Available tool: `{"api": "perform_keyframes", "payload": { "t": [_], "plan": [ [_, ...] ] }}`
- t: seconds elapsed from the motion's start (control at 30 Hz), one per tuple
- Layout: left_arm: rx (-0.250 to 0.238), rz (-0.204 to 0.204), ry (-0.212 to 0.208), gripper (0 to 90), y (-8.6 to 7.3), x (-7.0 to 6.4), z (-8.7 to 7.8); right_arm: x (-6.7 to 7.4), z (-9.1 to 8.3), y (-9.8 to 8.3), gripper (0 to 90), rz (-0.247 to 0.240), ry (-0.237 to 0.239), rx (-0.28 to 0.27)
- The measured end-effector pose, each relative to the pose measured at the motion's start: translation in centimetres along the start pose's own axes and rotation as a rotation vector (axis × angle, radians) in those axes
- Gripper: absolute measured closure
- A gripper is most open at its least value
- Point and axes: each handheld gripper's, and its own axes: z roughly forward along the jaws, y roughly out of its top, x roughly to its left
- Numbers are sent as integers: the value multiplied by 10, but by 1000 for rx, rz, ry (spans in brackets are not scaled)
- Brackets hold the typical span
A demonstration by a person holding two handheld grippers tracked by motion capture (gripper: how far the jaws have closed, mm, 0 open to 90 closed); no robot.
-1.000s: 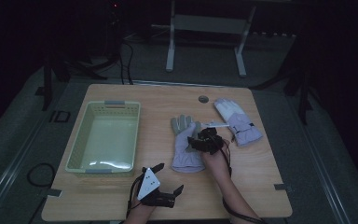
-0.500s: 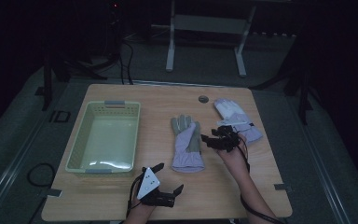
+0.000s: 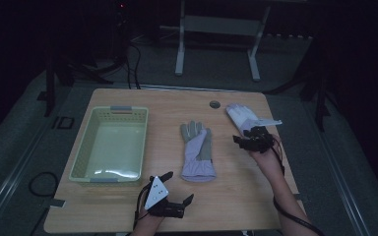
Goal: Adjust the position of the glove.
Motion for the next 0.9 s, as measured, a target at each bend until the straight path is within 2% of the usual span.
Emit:
{"api": "perform_keyframes", "payload": {
  "t": [0.2, 0.33, 0.5, 0.7, 0.9],
  "plan": [
    [-6, -8, 10, 1, 0, 0, 0, -29, -8, -2, 406, 12, -28, 2],
    [-10, -12, 10, 1, 0, 1, -1, -46, -9, -2, 432, 19, -40, 21],
    [-15, -19, 15, 1, -1, 1, -1, -66, -1, 2, 444, 29, -48, 34],
    [-14, -20, 23, 1, -1, 1, -1, -85, 12, 14, 448, 20, -88, 32],
    [-17, -21, 25, 1, -1, 1, -2, -100, 30, 20, 448, 30, -65, 57]
  ]
}}
